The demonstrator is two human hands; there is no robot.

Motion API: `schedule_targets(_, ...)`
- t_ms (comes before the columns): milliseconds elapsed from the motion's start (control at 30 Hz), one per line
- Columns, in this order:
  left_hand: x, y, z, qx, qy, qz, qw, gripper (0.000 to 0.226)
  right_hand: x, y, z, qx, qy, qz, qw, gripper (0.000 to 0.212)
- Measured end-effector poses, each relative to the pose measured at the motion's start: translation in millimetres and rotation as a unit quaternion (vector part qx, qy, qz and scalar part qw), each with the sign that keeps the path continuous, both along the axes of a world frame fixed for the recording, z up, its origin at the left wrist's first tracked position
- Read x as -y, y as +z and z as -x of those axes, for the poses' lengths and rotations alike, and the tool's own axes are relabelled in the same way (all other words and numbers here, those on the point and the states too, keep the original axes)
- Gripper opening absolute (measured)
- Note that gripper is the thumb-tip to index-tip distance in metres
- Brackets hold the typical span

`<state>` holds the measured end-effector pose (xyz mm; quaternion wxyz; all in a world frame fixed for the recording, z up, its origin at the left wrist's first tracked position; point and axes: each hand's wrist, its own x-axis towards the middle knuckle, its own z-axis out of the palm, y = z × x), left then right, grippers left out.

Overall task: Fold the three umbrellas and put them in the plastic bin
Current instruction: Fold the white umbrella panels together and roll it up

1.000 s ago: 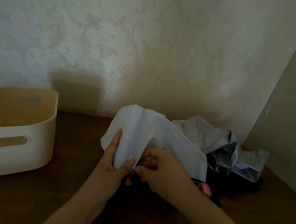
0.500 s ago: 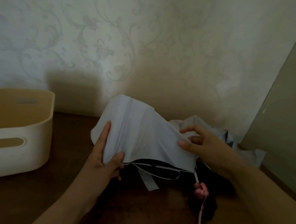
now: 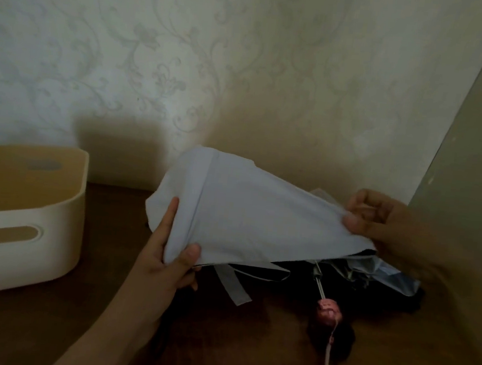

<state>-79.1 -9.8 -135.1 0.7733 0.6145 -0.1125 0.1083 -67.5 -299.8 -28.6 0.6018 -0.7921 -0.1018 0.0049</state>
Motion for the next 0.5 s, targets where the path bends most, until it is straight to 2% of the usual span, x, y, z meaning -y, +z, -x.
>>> schedule_targets(33, 0, 0, 1, 0.005, -0.008, -0.008, 1.000, 0.067, 3, -4, -3, -0.014, -0.017, 0.109, 0.994, 0.023)
schedule_targets(100, 3, 0, 2, 0.012, -0.025, -0.044, 0.999, 0.067, 2, -8, -9, -0.035, -0.043, 0.363, 0.930, 0.030)
schedule_targets(133, 4, -1, 3, 0.015, -0.028, -0.065, 0.997, 0.068, -2, -7, -12, -0.022, -0.041, 0.425, 0.904, 0.035)
schedule_targets(167, 5, -2, 4, 0.020, -0.025, -0.082, 0.996, 0.068, -9, -4, -13, 0.004, -0.044, 0.438, 0.898, 0.038)
schedule_targets(200, 6, -2, 4, 0.028, -0.020, -0.094, 0.995, 0.068, -18, 0, -14, 0.041, -0.048, 0.412, 0.909, 0.038)
schedule_targets(267, 6, -1, 4, 0.039, -0.014, -0.106, 0.994, 0.070, -39, 11, -12, 0.104, -0.042, 0.308, 0.945, 0.029)
schedule_targets(300, 6, -2, 4, 0.039, -0.014, -0.101, 0.994, 0.071, -50, 15, -11, 0.119, -0.030, 0.284, 0.951, 0.024)
schedule_targets(400, 7, -3, 5, 0.040, -0.018, -0.095, 0.995, 0.071, -74, 19, -15, 0.154, -0.014, 0.290, 0.944, 0.017)
schedule_targets(500, 9, -3, 5, 0.047, -0.023, -0.085, 0.995, 0.071, -80, 21, -24, 0.168, -0.051, 0.296, 0.939, 0.020)
